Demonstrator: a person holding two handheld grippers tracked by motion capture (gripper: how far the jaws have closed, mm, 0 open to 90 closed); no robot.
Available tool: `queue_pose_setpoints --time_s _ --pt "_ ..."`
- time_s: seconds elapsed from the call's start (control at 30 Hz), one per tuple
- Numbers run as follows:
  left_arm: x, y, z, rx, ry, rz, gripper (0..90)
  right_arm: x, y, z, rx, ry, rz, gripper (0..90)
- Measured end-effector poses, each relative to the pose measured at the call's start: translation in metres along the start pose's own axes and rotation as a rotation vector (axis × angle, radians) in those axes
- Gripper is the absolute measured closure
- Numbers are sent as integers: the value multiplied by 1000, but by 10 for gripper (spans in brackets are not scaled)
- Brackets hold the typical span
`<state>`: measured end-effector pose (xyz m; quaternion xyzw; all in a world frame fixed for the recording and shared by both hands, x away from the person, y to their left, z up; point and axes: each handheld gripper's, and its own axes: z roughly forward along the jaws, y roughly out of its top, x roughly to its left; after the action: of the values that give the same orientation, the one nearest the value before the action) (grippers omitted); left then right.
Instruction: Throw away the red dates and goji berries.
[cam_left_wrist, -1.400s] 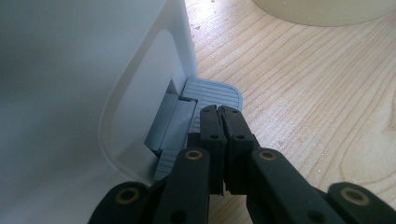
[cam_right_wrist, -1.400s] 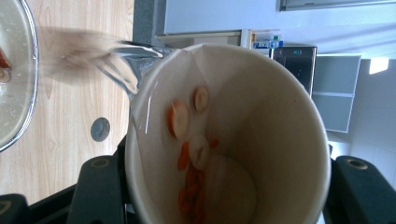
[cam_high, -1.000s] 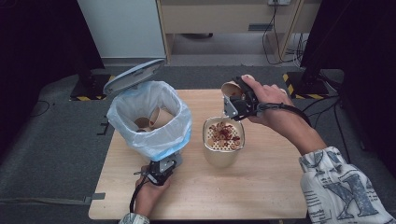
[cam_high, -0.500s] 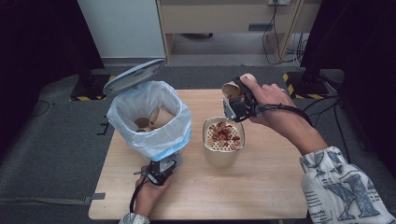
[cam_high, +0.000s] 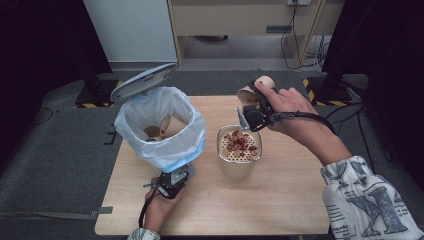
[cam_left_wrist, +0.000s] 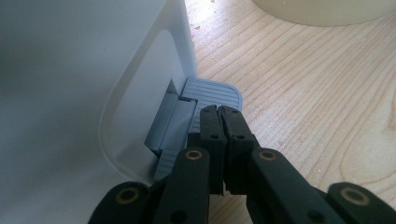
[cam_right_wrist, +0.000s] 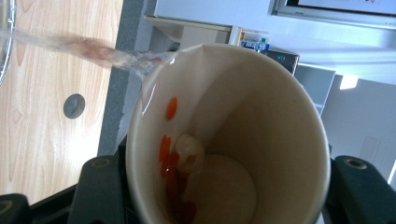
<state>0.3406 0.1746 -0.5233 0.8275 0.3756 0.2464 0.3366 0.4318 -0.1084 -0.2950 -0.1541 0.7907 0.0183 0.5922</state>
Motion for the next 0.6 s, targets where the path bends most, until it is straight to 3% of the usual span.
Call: queue_pose_setpoints --time_s 0.2,0.23,0.6 --pt "0 0 0 0 -1 0 875 -2 -2 -1 -1 -6 9 388" --pt "3 1 0 1 -13 43 875 -2 -2 -1 0 -6 8 388" --pt "3 1 0 0 -12 43 875 -6 -5 -4 -1 -16 18 388"
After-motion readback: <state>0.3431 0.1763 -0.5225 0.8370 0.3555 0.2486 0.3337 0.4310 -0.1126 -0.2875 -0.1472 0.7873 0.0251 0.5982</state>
